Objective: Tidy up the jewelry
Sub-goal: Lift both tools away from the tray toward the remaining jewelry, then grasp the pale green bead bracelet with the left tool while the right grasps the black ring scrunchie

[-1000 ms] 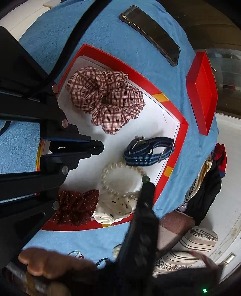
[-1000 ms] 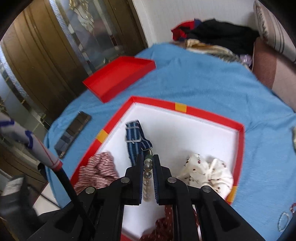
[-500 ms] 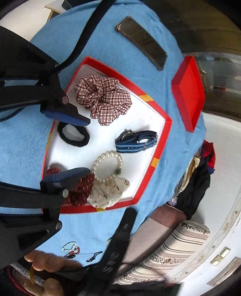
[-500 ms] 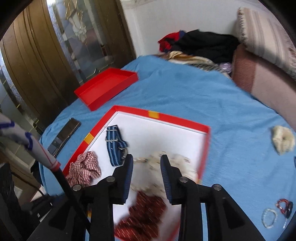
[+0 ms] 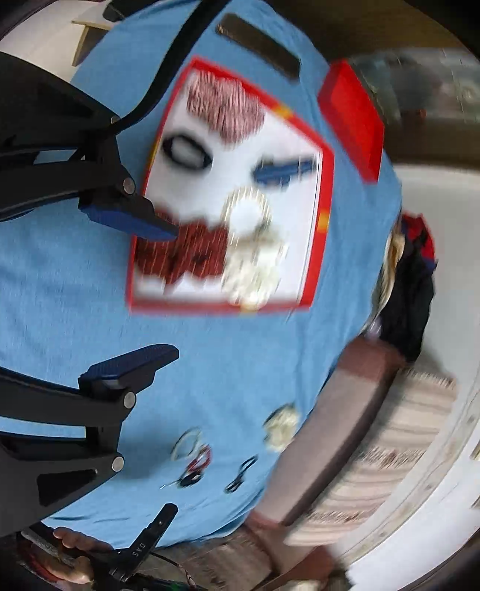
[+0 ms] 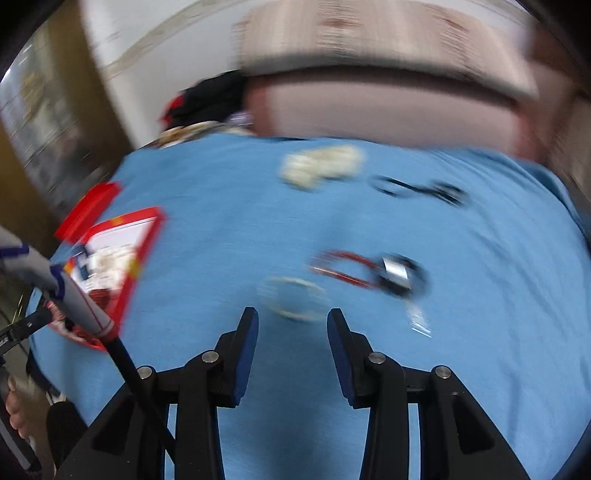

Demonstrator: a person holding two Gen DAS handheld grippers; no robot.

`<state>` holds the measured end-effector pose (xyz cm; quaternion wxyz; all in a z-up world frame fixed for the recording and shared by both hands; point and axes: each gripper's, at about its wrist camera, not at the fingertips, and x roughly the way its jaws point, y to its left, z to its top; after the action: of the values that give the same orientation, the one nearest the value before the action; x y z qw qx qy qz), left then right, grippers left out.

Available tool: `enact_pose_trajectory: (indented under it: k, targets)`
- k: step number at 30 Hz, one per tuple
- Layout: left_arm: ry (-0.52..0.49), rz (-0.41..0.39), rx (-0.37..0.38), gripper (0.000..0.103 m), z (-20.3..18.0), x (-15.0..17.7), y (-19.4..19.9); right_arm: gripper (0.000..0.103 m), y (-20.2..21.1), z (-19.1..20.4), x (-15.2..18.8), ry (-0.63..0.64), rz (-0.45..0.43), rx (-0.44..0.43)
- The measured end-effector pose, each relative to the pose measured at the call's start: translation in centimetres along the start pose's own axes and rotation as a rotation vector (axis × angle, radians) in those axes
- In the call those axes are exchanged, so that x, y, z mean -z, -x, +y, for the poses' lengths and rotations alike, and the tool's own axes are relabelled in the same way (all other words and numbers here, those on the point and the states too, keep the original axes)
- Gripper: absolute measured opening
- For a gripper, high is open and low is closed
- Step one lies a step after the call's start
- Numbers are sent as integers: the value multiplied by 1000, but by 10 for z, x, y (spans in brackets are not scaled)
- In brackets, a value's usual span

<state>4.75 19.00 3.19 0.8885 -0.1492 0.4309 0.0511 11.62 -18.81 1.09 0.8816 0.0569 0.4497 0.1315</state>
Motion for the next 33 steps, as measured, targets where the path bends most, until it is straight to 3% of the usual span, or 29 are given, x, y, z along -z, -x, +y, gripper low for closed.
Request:
enact_pose_trajectory:
  k: [3,7,12,19,27,28,29,30,31,33]
  targets:
    - [-65,33,21,57,-38,5,-15,42,9,-45,9,-73,-8,30]
    - [-139,86,55,57,-80,11,-42,42,6,-69,11,-107,-13,25]
    - [-207,178,115,57,-127,6,-95,42,-11,-80,6,-127,-17,-8]
    - [-281,232,154,57,-174,-10,-160,42,-56,-88,-27,-110,-2,-9]
    - [-359,242,171,55,-204,-13,-190,40,-106,-81,-34,-24,81,60]
    - [-373,238,165,45,-209,-10,-191,40,-106,-80,-33,-15,64,69]
    - [-391,232,152,36,-212,-7,-190,33,-106,-79,-33,-16,62,69]
    - [-418,221,124,16,-215,-3,-189,9,-107,-79,-34,-17,75,69]
    - [-428,221,117,5,-217,-1,-188,9,-106,-78,-33,-14,84,74]
    - [-394,248,165,5,-211,-1,-180,8,-95,-78,-33,-21,67,65]
